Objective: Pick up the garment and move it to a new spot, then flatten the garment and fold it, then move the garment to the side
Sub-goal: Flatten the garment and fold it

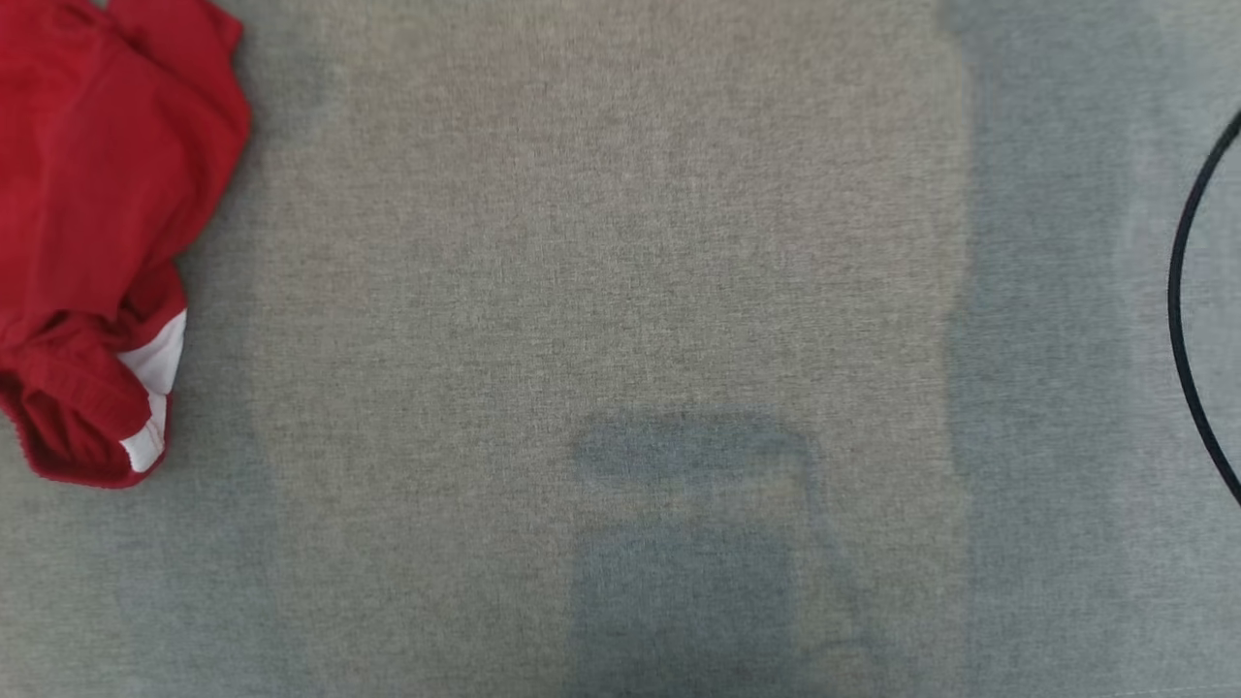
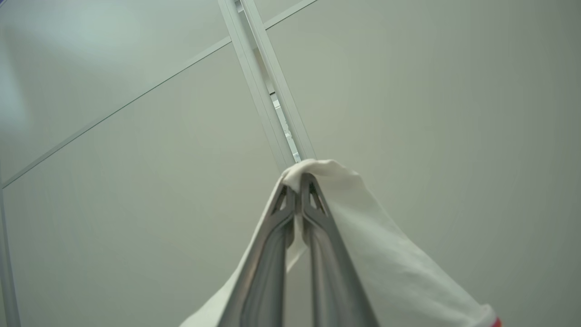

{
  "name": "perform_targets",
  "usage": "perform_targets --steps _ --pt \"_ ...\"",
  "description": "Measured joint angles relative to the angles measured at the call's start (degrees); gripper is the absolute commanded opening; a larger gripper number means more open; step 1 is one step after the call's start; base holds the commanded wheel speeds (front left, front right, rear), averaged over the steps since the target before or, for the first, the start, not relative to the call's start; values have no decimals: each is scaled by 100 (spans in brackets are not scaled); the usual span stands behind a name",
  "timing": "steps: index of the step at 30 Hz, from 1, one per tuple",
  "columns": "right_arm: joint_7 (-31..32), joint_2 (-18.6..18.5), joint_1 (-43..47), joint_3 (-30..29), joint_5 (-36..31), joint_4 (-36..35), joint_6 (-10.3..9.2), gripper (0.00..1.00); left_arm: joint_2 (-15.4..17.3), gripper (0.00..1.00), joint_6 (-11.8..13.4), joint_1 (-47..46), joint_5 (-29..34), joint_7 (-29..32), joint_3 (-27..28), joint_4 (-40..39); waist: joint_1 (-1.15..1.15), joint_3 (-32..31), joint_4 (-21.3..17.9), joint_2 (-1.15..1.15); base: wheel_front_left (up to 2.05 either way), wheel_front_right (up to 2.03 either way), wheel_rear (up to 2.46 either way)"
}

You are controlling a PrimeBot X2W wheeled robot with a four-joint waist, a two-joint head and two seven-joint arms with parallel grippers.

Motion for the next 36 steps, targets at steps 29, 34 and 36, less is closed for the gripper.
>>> perform_targets --steps 29,34,36 --pt "567 -2375 8782 1950 3740 -2672 1 0 1546 0 386 6410 -1324 -2414 -2213 -883 -2 -1099 -349 0 0 0 0" --pt "619 -2507 9780 1792 3873 -2827 1 0 1575 0 789 7636 -1480 -2429 -1946 -1563 -2 -1355 -378 0 0 0 0" --pt "662 -2557 10246 1753 3934 -2928 2 0 1529 0 939 8262 -1595 -2432 -1777 -1938 -2 -1417 -409 0 0 0 0"
